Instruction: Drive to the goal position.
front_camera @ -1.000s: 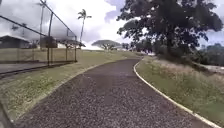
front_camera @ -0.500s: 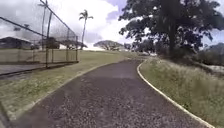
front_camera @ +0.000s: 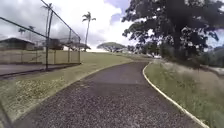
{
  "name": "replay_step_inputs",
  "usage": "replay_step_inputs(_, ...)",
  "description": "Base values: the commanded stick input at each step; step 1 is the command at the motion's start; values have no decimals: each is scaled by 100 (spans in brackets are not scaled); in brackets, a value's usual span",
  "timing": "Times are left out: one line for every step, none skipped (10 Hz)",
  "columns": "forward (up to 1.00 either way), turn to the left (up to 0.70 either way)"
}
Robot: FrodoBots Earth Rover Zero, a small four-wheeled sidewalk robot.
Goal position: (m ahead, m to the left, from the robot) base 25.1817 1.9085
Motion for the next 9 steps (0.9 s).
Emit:
replay_step_inputs(70, 0)
replay_step_inputs(70, 0)
replay_step_inputs(70, 0)
replay_step_inputs(70, 0)
replay_step_inputs(70, 0)
replay_step_inputs(70, 0)
replay_step_inputs(70, 0)
replay_step_inputs(70, 0)
replay_step_inputs(70, 0)
